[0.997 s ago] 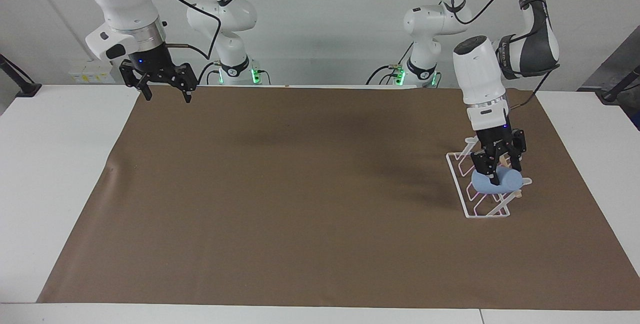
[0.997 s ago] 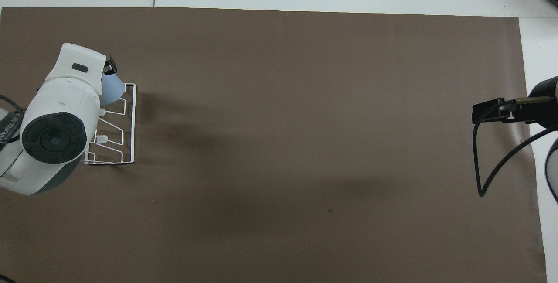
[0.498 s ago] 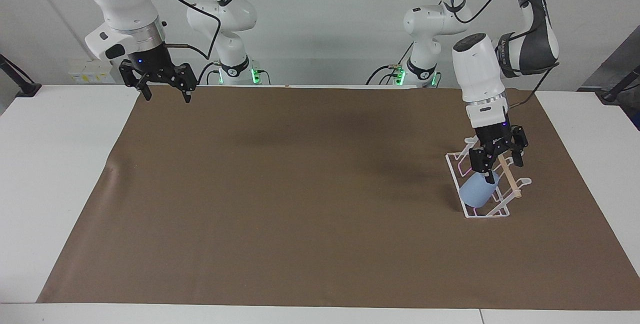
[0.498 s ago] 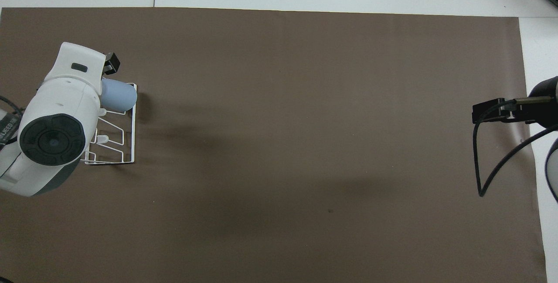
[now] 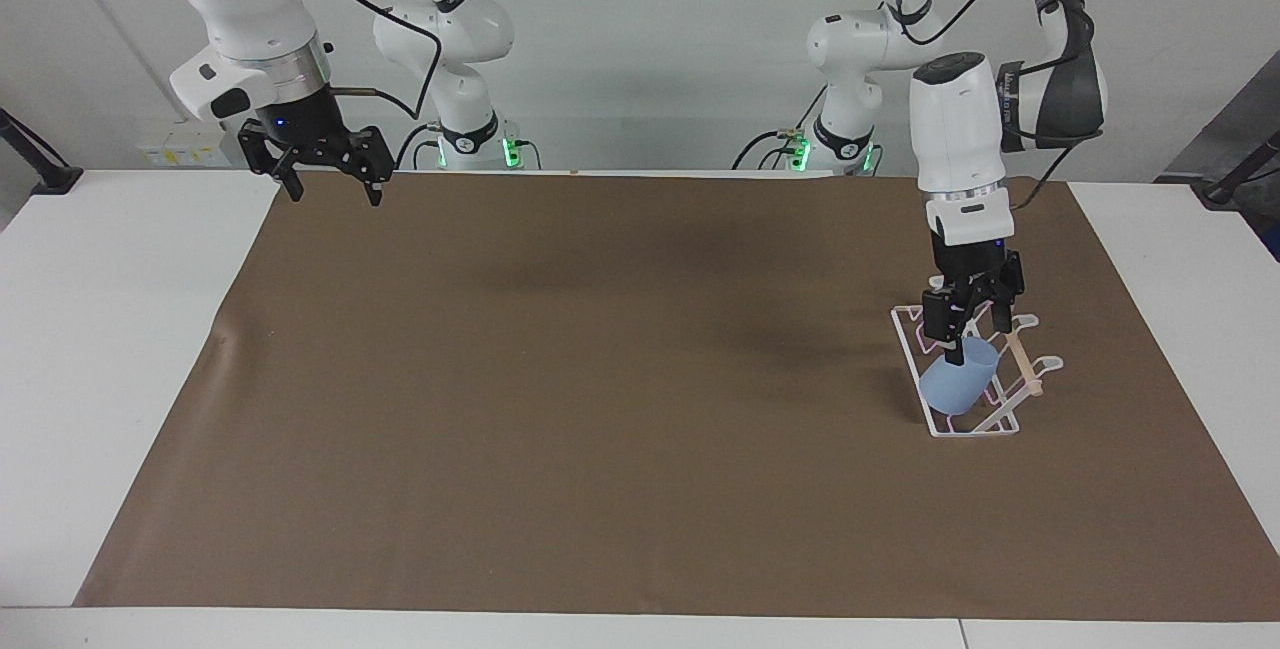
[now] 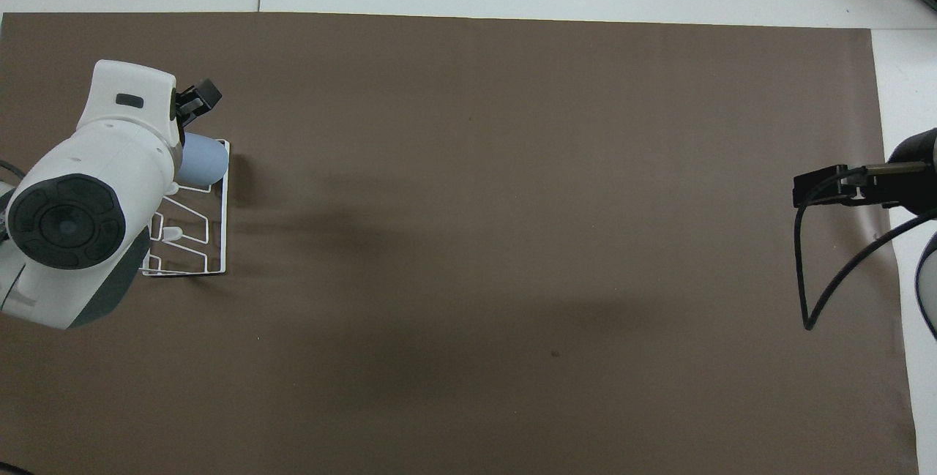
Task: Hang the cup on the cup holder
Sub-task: 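Lower the cup onto a rack hook and open the left gripper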
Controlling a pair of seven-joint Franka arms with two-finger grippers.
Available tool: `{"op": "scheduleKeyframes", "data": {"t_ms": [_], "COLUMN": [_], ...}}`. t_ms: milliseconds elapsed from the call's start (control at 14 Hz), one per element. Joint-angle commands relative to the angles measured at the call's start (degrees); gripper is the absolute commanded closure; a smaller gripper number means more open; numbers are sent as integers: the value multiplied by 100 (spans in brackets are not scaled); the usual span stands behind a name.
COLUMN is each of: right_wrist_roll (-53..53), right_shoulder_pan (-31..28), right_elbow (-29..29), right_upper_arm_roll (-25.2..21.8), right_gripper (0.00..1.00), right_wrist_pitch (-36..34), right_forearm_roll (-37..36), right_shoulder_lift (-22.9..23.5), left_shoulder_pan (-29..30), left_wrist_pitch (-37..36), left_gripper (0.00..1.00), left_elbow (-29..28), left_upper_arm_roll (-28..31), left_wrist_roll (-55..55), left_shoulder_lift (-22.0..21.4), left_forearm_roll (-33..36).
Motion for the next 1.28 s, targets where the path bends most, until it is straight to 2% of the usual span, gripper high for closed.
{"op": "scheduleKeyframes", "data": {"t_ms": [0,142,427,641,854,997,1210], "right_wrist_roll": [-43,-43,-43,-43,-43,-43,-43], "right_shoulder_pan": [-29,-29,-29,-29,-29,-29,-29], "right_elbow": [-156,-156,-147,-147,-156,-156,-156], "right_upper_arm_roll": [-6,-6,-6,-6,-6,-6,-6], "right_gripper": [0,0,0,0,0,0,0], "right_wrist_pitch": [53,44,45,53,53,53,53], "right_forearm_roll": [44,44,44,44,44,44,44], "right_shoulder_lift": [-132,-132,-132,-132,-132,-132,-132], "left_shoulder_pan": [-281,-439,-404,-334,-220,51,185], "left_wrist_pitch": [-706,-1286,-2788,-3721,-4345,-4671,-5400], "left_gripper": [0,0,0,0,0,0,0], "left_elbow": [525,807,1588,1871,1880,1924,2266], "left_upper_arm_roll": [29,38,47,90,143,152,135], "left_wrist_roll": [27,516,2386,3653,4690,5271,5730], "left_shoulder_lift": [-50,-68,-103,-138,-226,-278,-279], "left_forearm_roll": [-637,-1051,-2289,-2826,-2924,-3230,-3452]}}
